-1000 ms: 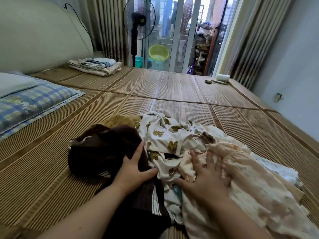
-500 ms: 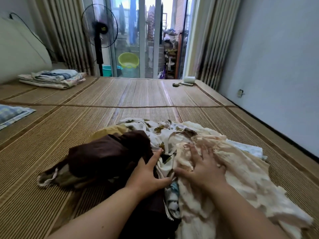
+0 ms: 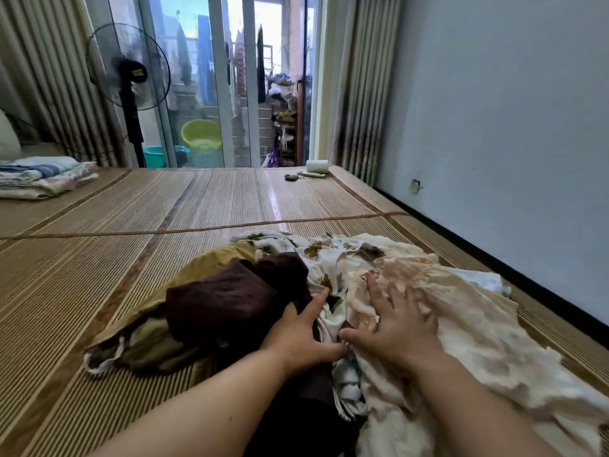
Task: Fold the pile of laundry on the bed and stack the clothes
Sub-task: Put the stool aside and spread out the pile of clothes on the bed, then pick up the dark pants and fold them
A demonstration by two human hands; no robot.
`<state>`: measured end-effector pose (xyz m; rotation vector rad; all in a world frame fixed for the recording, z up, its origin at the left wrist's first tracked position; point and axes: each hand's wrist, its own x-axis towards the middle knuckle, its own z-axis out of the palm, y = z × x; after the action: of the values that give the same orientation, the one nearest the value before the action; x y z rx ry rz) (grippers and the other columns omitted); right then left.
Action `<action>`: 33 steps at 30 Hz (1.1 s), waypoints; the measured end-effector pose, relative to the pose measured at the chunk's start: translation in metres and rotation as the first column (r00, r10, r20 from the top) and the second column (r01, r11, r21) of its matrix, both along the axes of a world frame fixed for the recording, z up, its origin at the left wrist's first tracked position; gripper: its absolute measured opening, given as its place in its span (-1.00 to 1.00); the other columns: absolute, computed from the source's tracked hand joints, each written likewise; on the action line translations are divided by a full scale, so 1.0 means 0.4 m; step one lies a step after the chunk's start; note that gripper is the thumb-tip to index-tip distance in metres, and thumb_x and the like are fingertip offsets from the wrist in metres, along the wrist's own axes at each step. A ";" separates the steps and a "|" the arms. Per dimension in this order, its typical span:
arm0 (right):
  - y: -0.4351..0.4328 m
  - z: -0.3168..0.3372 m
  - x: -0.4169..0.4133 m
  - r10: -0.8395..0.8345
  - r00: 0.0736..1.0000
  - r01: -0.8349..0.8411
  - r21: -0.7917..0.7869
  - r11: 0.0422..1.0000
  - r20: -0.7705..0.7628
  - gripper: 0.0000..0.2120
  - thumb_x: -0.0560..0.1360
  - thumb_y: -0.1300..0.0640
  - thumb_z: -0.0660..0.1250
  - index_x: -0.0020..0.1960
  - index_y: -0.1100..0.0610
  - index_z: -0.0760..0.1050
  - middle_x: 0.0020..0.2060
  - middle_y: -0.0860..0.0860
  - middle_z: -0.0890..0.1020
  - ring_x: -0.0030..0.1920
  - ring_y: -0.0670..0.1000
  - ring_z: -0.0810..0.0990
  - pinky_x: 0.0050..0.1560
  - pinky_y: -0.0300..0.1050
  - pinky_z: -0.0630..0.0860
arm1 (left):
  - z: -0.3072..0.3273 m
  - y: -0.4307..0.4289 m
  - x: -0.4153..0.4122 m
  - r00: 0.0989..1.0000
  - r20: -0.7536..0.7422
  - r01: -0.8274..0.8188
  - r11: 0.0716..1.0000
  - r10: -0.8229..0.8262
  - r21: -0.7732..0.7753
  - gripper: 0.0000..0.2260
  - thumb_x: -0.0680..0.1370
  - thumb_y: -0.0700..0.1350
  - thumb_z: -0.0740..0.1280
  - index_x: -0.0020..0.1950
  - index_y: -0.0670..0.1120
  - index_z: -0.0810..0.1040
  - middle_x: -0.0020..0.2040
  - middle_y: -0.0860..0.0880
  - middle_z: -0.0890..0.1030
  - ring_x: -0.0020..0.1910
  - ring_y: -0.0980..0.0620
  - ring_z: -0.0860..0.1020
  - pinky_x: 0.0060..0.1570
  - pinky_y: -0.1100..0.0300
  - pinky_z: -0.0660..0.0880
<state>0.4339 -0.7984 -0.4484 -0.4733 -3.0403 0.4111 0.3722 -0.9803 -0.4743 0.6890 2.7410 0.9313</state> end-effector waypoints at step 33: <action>-0.481 -0.101 0.374 0.448 0.874 -0.451 -0.028 0.892 0.187 -0.17 0.38 -0.31 0.37 0.54 -0.16 0.10 0.38 -0.13 0.37 0.32 -0.02 0.29 0.33 -0.19 0.25 | 0.010 -0.548 0.440 0.993 0.081 0.118 0.774 -0.086 -0.622 -0.18 0.41 0.34 0.34 0.56 0.11 0.09 0.57 0.07 0.13 0.54 -0.01 0.10 0.49 -0.12 0.07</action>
<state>0.5835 -0.9906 -0.4888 0.2274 -3.3213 0.3707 0.5482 -1.1995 -0.4704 0.6512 2.6747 -0.0267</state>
